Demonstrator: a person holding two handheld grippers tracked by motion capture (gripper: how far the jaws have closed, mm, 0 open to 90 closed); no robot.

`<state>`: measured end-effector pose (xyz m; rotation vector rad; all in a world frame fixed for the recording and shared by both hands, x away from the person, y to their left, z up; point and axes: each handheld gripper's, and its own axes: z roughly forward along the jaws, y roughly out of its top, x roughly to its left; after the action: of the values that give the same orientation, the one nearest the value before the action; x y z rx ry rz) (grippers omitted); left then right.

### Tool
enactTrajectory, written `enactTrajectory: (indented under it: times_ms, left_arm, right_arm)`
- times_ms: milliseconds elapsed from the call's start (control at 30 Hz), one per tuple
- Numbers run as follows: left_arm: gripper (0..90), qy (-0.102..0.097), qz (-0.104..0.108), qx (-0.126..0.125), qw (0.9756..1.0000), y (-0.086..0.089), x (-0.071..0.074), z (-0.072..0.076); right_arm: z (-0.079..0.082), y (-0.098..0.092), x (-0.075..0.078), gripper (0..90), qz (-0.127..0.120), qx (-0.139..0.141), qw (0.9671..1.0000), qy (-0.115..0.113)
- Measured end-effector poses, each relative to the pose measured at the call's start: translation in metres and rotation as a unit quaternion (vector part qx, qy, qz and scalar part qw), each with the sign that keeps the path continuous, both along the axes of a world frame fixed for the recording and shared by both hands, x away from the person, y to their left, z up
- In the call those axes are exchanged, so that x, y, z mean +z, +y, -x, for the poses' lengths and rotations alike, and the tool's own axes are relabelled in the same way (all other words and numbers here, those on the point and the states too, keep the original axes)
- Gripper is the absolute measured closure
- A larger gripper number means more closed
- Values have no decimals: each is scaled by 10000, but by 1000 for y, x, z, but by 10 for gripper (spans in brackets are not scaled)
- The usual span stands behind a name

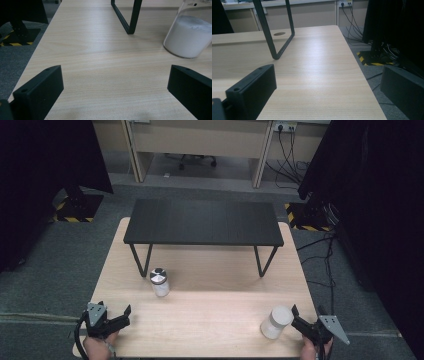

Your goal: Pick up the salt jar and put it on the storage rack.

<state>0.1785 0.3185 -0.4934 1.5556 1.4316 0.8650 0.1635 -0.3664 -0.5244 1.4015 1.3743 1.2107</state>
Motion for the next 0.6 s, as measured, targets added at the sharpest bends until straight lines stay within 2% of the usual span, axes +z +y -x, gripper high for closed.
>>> enactTrajectory:
  times_ms: [133,300,600]
  left_arm:
    - [0,-2,-3,-15,10000,0,0,0]
    - [0,-27,92,-74,9999,3,-1,1]
    - [0,-22,67,-107,9999,3,-1,0]
  right_arm:
    - [0,0,0,8,11,8,10000,7]
    - [0,0,0,7,11,8,10000,10]
    - [0,0,0,7,-10,0,10000,-10]
